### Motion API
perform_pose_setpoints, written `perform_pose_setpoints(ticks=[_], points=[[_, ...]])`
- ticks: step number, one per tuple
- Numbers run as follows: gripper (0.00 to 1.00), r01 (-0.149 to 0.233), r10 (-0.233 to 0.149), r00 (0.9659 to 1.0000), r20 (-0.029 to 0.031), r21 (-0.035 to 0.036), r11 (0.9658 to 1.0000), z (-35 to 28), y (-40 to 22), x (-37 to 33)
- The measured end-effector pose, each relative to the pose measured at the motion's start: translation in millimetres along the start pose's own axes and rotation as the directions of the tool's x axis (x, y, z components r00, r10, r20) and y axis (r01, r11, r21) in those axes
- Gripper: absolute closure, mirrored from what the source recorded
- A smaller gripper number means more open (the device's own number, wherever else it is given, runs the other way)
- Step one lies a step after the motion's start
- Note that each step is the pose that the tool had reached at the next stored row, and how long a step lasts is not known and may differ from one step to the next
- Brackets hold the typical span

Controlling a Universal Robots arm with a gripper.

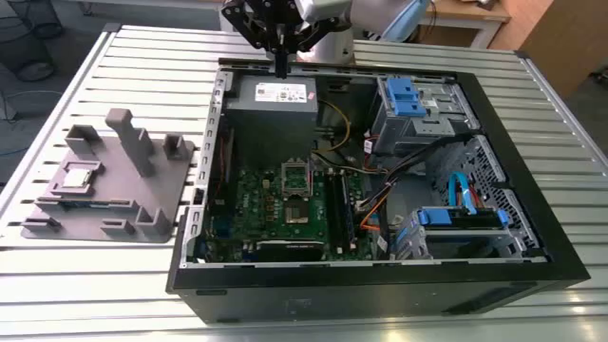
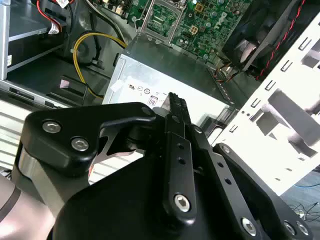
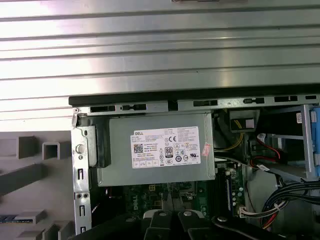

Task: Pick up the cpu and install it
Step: 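Reach for the cpu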

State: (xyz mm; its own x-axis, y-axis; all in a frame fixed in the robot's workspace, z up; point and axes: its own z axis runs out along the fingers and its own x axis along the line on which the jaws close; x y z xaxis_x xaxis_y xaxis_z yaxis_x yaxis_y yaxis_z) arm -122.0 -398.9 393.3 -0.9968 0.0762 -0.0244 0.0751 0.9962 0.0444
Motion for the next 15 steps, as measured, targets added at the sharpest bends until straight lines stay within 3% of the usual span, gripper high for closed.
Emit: perform_pose_setpoints(ticks=[12,14,15], points=[[0.89,0.0,0.0,1.0,0.0,0.0,1.0,-0.1,-0.2,3.0],[0.89,0.0,0.0,1.0,0.0,0.0,1.0,-0.3,-0.8,10.4],[0.89,0.0,0.0,1.0,0.0,0.0,1.0,-0.3,-0.8,10.5]])
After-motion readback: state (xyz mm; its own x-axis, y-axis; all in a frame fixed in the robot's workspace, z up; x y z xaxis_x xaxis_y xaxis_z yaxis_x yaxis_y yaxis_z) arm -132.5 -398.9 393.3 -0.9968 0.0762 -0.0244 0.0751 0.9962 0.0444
